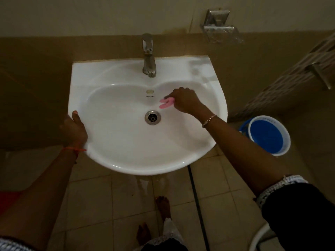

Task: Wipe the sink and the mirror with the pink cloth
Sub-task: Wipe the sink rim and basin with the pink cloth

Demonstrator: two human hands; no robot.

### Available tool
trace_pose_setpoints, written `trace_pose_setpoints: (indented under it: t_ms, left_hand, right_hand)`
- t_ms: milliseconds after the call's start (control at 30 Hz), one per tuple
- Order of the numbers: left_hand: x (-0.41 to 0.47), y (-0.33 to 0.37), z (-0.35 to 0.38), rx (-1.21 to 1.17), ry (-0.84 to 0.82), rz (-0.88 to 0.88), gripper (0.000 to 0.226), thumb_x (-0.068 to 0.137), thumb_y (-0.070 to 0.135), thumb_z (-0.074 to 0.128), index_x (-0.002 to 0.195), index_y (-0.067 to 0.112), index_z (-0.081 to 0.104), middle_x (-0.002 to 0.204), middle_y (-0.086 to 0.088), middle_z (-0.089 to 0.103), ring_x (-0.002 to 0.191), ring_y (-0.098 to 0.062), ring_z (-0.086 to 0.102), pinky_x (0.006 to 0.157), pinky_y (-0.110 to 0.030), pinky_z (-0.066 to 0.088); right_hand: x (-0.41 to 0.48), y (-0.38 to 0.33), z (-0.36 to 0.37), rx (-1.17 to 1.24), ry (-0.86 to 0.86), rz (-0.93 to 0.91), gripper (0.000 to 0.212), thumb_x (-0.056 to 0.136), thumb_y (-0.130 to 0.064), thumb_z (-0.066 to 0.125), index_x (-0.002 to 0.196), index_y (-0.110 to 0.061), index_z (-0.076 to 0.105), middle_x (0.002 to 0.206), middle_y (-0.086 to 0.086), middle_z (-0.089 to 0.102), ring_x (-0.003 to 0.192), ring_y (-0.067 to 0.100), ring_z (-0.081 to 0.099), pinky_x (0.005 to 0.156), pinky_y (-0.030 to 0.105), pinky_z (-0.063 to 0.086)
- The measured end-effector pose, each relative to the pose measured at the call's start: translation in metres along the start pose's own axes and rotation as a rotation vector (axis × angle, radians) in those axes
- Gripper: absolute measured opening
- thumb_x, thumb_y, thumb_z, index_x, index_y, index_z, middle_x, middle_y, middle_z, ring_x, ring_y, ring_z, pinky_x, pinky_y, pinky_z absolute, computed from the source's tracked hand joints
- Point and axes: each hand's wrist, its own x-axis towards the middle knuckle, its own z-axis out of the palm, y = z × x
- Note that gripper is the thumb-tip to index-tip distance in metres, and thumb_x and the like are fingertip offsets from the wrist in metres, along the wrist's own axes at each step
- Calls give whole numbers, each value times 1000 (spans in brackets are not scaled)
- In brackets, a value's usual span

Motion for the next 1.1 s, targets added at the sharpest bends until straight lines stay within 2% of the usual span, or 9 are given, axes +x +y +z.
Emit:
trace_pose_setpoints:
  t_ms: [133,233,367,500,667,733,867,1000,1100]
  left_hand:
    - [-5,6,-2,8,-5,-17,48,101,26,28,130,-11,39,135,-35,42,126,-46,39,104,-41,26]
    - [-5,7,-3,3,-4,-26,48,101,26,28,129,-11,40,135,-35,42,126,-45,39,104,-40,26]
    - [-3,3,-2,-25,-7,1,46,100,25,29,131,-8,40,135,-33,44,126,-44,40,106,-41,28]
    - [1,-3,1,-23,1,13,48,100,28,30,130,-7,41,134,-33,45,125,-45,41,109,-44,30]
    - [1,-4,2,-53,-1,14,48,99,28,31,130,-8,42,134,-33,46,125,-45,43,108,-46,32]
    - [1,-3,2,-56,4,14,48,99,28,32,128,-10,43,132,-35,47,123,-46,44,107,-47,33]
    - [-2,3,-1,-49,-6,-13,46,100,24,31,129,-10,41,133,-35,45,124,-45,42,105,-44,29]
    - [-1,1,0,-52,9,3,47,100,25,32,130,-10,41,134,-35,44,126,-45,41,107,-43,28]
    - [0,-1,1,-48,-1,-1,46,100,25,32,128,-11,42,132,-35,45,124,-46,41,106,-44,29]
  right_hand:
    - [3,34,25,-572,-26,-349,28,86,-23,59,113,-17,63,123,11,62,119,34,52,96,46,43]
    - [-3,50,32,-808,-58,-227,24,74,-39,69,92,-23,70,102,7,70,104,31,62,82,44,52]
    - [-5,49,43,-611,-105,-85,35,88,-39,51,101,-9,63,103,22,62,101,40,57,81,50,49]
    - [-15,18,48,-352,-116,46,34,92,-33,38,91,-10,64,89,12,68,88,30,65,85,41,47]
    - [-41,-25,38,-228,-366,-1,39,95,-31,38,112,-1,57,117,17,61,107,32,59,87,35,46]
    - [-48,-46,30,-168,-522,-41,35,94,-25,39,113,0,54,112,16,62,93,30,59,76,33,46]
    - [-46,-82,19,-41,-860,-87,17,85,-6,42,69,-8,49,63,1,47,52,15,42,43,20,31]
    - [-43,-97,9,76,-997,-127,25,68,11,46,53,-8,44,54,3,42,48,14,38,40,18,28]
    - [-37,-74,-3,441,-908,-6,23,61,20,46,56,-2,53,56,5,50,55,17,46,44,19,33]
